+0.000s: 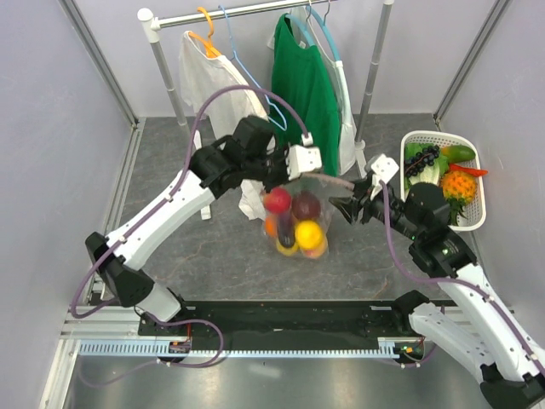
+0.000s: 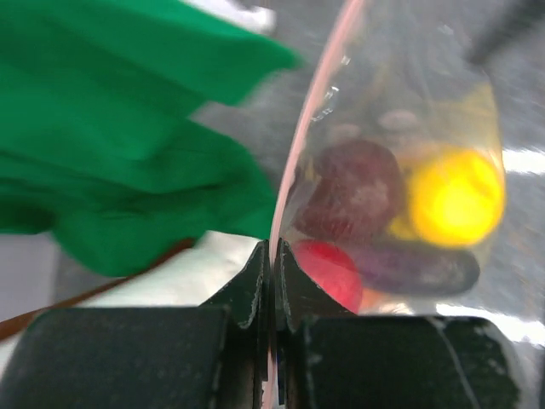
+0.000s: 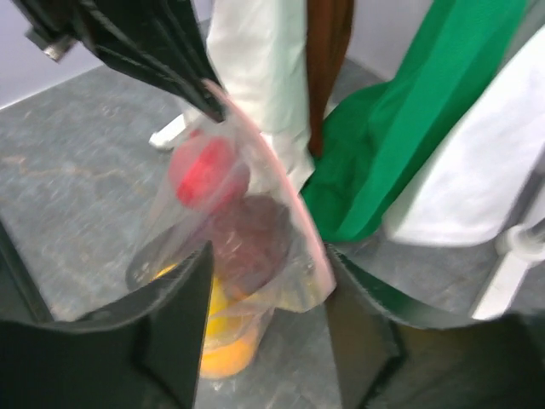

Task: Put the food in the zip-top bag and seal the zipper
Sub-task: Place the zipper food storage bag at the center of the board.

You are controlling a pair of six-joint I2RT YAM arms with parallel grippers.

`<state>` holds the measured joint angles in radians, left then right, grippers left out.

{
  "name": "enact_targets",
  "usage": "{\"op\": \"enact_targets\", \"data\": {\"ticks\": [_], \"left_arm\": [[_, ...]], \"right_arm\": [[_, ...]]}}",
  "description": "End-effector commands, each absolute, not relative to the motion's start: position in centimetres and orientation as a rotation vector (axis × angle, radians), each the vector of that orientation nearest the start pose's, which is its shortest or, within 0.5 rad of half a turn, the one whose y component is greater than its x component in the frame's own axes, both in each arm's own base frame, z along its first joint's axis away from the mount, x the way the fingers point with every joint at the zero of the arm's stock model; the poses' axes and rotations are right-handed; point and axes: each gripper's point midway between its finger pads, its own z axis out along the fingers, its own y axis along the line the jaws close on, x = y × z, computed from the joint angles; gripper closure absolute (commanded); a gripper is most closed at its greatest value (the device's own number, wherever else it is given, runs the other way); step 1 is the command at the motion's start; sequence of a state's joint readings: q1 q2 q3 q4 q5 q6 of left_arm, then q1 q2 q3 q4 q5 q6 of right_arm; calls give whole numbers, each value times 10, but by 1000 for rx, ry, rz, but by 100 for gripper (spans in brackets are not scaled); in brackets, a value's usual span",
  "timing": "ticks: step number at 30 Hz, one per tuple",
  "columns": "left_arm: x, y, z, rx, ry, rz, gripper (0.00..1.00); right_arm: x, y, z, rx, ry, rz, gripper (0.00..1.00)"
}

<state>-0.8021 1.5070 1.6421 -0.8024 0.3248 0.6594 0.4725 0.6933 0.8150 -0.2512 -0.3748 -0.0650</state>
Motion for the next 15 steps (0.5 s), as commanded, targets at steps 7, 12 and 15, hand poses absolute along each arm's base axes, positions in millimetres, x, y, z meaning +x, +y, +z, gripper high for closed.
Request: {"op": "enact_targets", "data": {"ticks": [7, 12, 15], "left_arm": [[288, -322, 341, 1525, 1348, -364, 98], [206, -315, 252, 1730, 1413, -555, 98], [158, -316, 204, 1847, 1471, -664, 98]], "right_arm": [[236, 169, 385, -555, 1453, 598, 2], [218, 162, 370, -567, 1514, 607, 2], [216, 154, 363, -509, 1541, 598, 2]]}}
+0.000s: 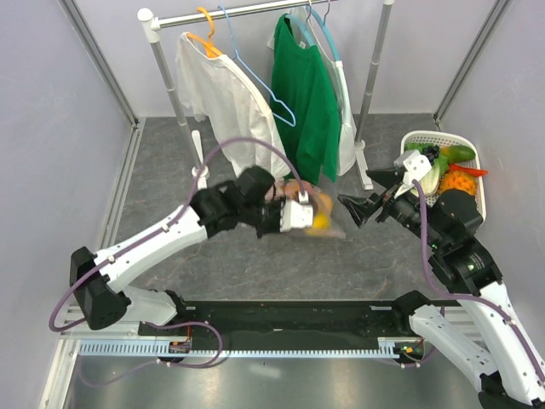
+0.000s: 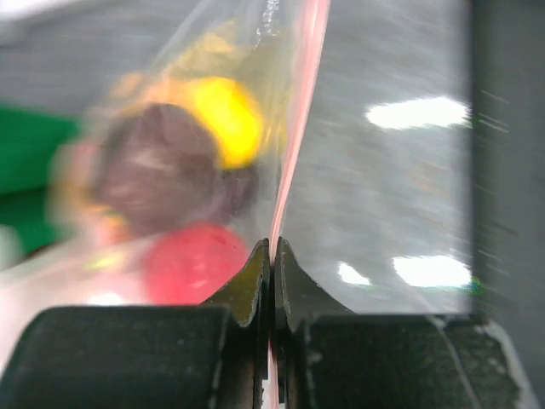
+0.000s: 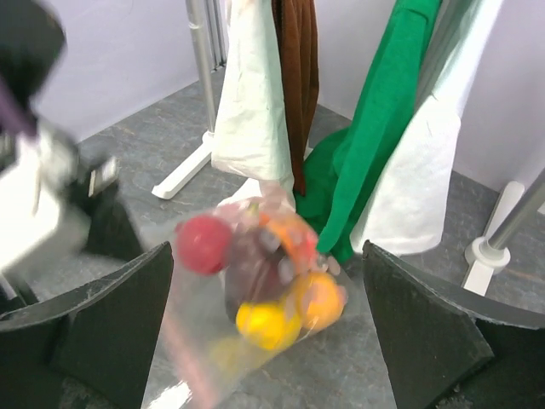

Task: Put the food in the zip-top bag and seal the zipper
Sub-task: Place the zipper food storage bag at the center of the board.

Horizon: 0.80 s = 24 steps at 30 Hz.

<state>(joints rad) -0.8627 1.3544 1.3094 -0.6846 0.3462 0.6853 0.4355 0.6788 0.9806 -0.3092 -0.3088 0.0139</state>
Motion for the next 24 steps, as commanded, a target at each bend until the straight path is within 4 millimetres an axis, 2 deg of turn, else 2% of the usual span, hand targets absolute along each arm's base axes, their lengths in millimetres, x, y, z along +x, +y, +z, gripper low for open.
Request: {"op": "enact_targets", "data": {"ticks": [1, 6, 8, 10, 11, 12, 15, 16, 17, 20, 23, 24], "left_arm": [[144, -315, 190, 1886, 1493, -703, 98], [126, -324, 164, 1894, 1645, -862, 93], [122, -332, 166, 1880, 1673, -927, 92], [116, -339, 160, 1887, 1693, -973, 86], [114, -340, 159, 1893, 1694, -976, 76], [113, -339, 157, 1897, 1697, -962, 72], [115, -334, 170, 1854, 1687, -926, 54], [116, -330, 186, 1809, 1673, -913, 48], [117, -327, 193, 1788, 1671, -896, 28], [126, -306, 219, 1703, 1698, -818, 1], [131, -289, 259, 1640, 1718, -788, 0], [138, -281, 266, 1590, 1756, -775, 0]], "right_arm": [[214, 154, 361, -500, 1553, 608, 2], [214, 151, 346, -475, 1623, 605, 2], [217, 147, 334, -467, 1672, 576, 2], [218, 145, 326, -462, 1703, 563, 2], [217, 144, 318, -458, 1742, 553, 2], [217, 142, 315, -455, 1756, 544, 2], [221, 135, 301, -424, 1834, 499, 2], [221, 133, 296, -420, 1860, 486, 2], [222, 131, 295, -417, 1868, 477, 2], [223, 128, 297, -387, 1873, 480, 2], [227, 124, 297, -358, 1895, 479, 2], [227, 123, 298, -355, 1895, 481, 2]]}}
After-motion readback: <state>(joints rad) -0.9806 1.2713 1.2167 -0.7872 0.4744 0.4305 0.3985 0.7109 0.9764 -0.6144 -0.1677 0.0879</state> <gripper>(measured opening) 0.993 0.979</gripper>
